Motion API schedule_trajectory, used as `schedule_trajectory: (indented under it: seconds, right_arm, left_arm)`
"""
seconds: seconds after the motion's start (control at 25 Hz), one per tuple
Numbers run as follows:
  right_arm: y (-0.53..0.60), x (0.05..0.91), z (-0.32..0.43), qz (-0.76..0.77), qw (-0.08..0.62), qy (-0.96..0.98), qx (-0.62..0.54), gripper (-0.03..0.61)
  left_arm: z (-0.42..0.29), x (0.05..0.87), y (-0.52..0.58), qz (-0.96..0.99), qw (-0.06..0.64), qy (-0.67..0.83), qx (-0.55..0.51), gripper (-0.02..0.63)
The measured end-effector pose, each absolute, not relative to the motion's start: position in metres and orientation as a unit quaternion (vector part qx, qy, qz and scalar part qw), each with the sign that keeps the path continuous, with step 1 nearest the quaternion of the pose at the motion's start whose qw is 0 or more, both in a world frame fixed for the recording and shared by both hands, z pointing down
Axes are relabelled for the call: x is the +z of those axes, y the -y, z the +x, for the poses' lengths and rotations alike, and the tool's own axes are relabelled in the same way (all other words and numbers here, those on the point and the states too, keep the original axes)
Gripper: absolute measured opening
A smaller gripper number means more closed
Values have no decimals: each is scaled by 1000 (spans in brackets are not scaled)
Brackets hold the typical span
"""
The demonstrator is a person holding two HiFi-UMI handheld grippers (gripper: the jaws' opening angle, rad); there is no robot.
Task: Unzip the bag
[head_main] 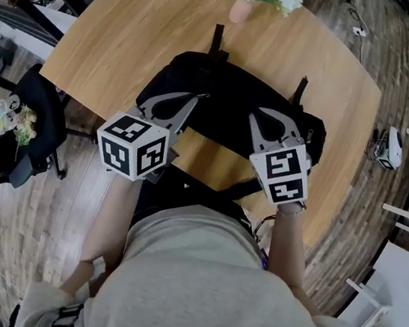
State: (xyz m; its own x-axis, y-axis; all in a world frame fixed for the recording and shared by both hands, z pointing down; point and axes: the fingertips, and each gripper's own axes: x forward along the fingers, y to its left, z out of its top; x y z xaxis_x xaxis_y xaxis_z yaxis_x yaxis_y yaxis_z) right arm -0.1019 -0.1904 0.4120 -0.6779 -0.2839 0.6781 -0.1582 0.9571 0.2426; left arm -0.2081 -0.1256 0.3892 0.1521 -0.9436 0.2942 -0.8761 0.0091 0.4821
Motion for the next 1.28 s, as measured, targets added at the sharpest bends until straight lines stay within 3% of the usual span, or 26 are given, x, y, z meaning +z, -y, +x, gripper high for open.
schedule_trajectory:
  seconds: [1.28]
  right_arm:
    - [188,417,-99,115,388,911,-79,29]
  left_arm:
    - [-259,403,96,649,290,702,-53,21]
